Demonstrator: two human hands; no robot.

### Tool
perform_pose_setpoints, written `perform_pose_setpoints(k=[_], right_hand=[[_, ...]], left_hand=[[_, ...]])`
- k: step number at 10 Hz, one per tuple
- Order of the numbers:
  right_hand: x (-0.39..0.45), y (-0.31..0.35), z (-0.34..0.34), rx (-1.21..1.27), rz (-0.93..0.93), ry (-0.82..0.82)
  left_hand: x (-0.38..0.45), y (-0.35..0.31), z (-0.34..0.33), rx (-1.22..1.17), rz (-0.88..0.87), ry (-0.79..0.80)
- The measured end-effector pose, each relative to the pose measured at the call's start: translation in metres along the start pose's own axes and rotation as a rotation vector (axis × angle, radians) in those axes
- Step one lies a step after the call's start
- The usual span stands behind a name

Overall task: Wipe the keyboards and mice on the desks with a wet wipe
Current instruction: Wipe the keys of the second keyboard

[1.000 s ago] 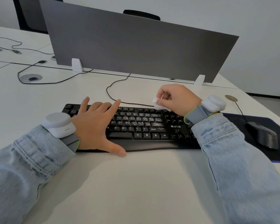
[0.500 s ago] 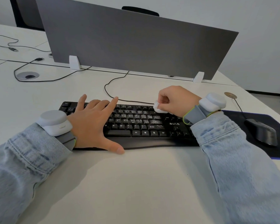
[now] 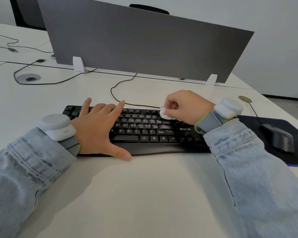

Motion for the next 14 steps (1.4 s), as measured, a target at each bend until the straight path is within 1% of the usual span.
perform_pose_setpoints(k=[1, 2, 3, 4, 5, 6, 7, 8, 9, 11, 12, 13, 14], right_hand=[[-0.004, 0.008, -0.009, 0.026, -0.02, 0.102], [-0.007, 0.007, -0.008, -0.016, -0.052, 0.158], [-0.009, 0.001, 0.001, -0.105, -0.087, 0.136], [-0.01, -0.001, 0.006, -0.132, -0.078, 0.072], [-0.007, 0.008, 0.001, -0.057, -0.019, 0.013], [-0.006, 0.012, -0.009, -0.064, -0.007, 0.071], [-0.008, 0.004, -0.003, -0.14, -0.033, 0.061], [-0.011, 0.005, 0.0, -0.12, -0.038, 0.05], [-0.01, 0.015, -0.006, -0.082, -0.036, 0.091], [-0.004, 0.018, -0.01, -0.132, -0.097, 0.046], [-0.007, 0.019, -0.008, -0.116, -0.101, 0.091], [-0.006, 0.02, -0.01, -0.109, -0.114, 0.066], [-0.001, 0.017, -0.005, -0.138, -0.117, -0.077]], left_hand=[[0.0, 0.0, 0.0, -0.005, -0.002, -0.004], [0.0, 0.0, 0.0, -0.003, -0.001, -0.002], [0.0, 0.0, -0.001, 0.0, 0.0, -0.003], [0.0, 0.0, 0.0, 0.0, 0.001, 0.004], [0.0, 0.0, 0.0, -0.002, 0.001, 0.011], [0.0, 0.0, 0.0, 0.0, 0.003, 0.01], [0.0, -0.001, 0.0, -0.004, 0.006, 0.012], [0.0, -0.001, 0.001, -0.006, 0.004, 0.009], [0.0, -0.001, 0.0, -0.002, 0.001, 0.005], [0.001, -0.001, 0.0, 0.004, 0.0, -0.002], [0.0, -0.001, 0.0, 0.007, 0.003, 0.003], [0.0, -0.001, 0.001, 0.011, -0.003, 0.022], [0.001, -0.001, 0.001, 0.015, -0.006, 0.017]])
Point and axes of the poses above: each hand's wrist, its own x-axis towards the middle knuckle, its own z-axis out of the back of the hand, y = z × x, the point moved 4 cm from there along x, towards the middle knuckle, and after that the axes turned 15 degrees about x, right-handed, at the moved point
